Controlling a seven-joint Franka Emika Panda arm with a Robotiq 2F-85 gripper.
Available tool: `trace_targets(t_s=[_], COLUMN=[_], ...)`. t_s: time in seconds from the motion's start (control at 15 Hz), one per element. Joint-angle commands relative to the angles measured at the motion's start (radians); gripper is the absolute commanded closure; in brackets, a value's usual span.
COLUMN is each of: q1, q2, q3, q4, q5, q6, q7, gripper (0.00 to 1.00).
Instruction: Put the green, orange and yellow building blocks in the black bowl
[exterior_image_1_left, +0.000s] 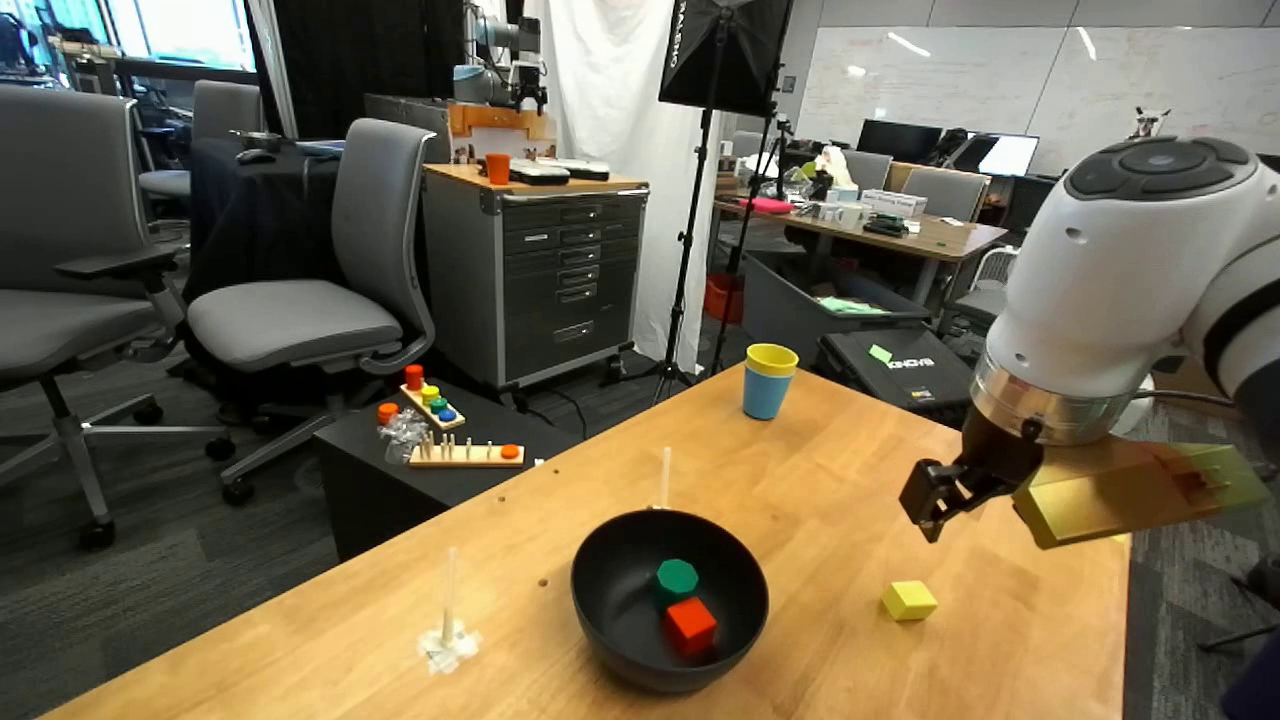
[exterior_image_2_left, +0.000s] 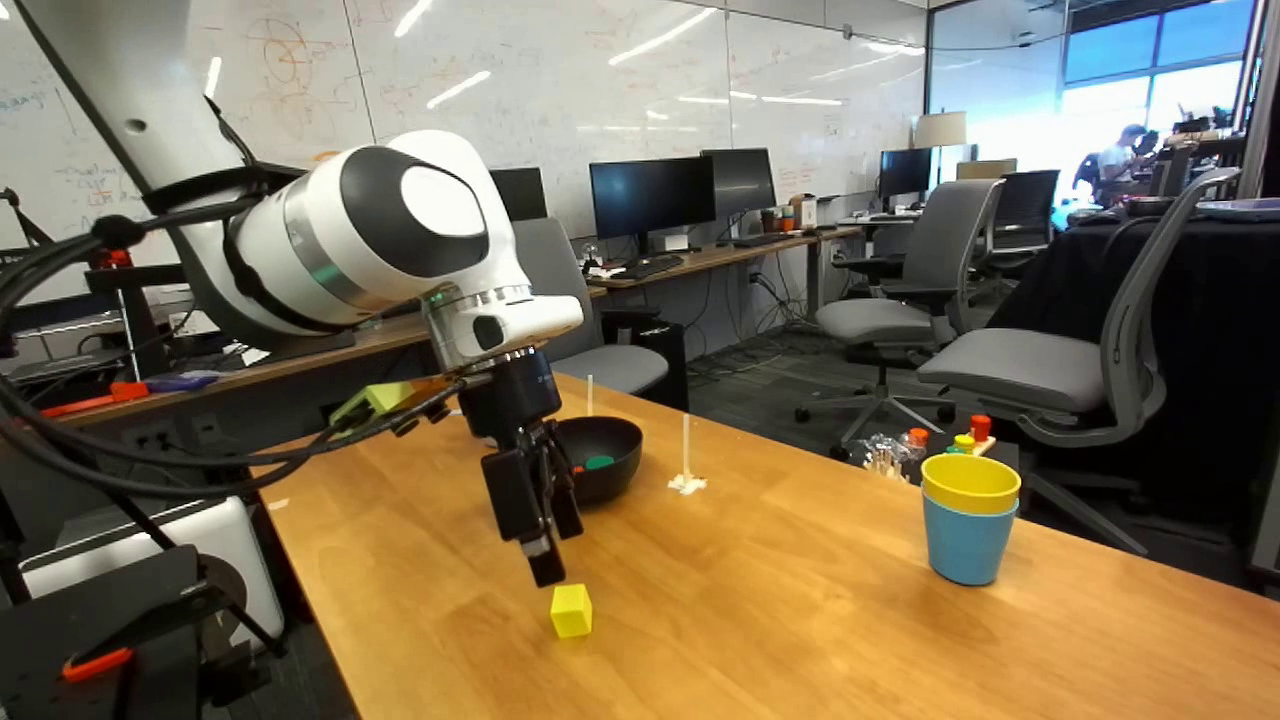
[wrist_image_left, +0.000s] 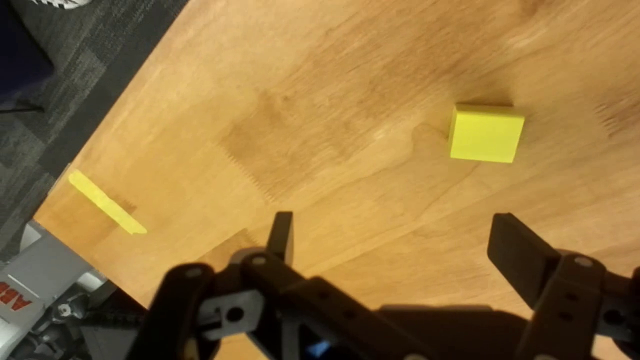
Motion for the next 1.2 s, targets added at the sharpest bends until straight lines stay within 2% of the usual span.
trace_targets(t_s=[0.0, 0.47, 1.13], q1=[-0.034, -0.012, 0.027], q2=[0.023, 0.095, 0.203], q3=[0.039, 0.062, 0.033], q4=[0.000, 0.041, 0.110], q5=[0.067, 0.164, 0.188], q6=[0.016, 0.046, 0.093], q7=[0.006, -0.017, -0.046], gripper=[0.00, 0.00, 0.00])
